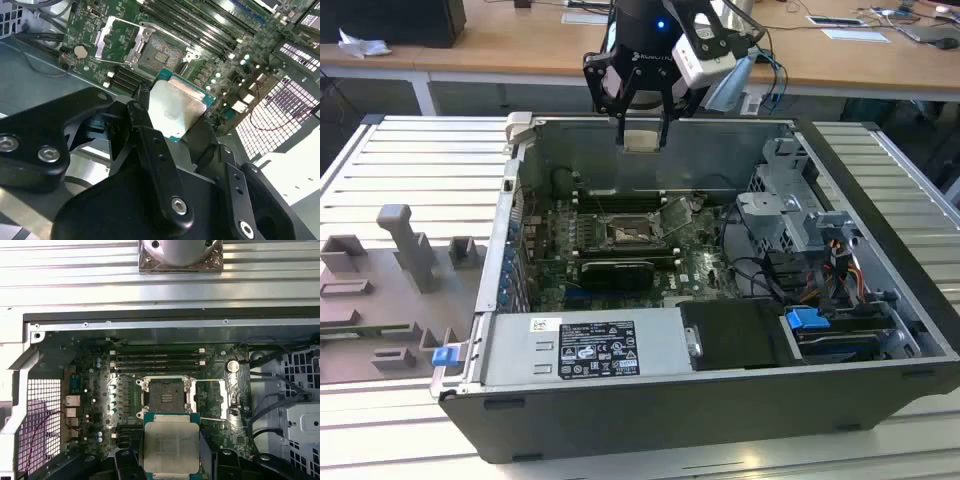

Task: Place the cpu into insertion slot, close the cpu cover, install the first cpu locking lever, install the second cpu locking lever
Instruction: 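Place the cpu into insertion slot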

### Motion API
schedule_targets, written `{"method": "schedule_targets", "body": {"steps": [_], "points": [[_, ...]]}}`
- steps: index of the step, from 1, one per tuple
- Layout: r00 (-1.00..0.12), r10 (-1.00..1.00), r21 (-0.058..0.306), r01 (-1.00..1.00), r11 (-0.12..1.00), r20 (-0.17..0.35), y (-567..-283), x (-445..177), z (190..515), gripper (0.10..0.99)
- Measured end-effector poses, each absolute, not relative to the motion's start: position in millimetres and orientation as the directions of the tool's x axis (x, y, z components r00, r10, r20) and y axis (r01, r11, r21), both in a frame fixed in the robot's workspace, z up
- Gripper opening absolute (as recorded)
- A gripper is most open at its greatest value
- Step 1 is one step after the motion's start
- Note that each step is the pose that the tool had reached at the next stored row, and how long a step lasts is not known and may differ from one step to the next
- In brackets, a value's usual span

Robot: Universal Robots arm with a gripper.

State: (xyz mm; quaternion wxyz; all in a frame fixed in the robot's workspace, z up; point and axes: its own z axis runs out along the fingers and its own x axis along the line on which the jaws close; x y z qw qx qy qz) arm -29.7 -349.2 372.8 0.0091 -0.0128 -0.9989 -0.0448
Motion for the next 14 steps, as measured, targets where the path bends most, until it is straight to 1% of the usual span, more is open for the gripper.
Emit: {"method": "schedule_targets", "body": {"steps": [14], "points": [[-0.998, 0.065, 0.089, 0.066, 0.994, 0.019, -349.2, -29.7, 372.6, 0.537]]}}
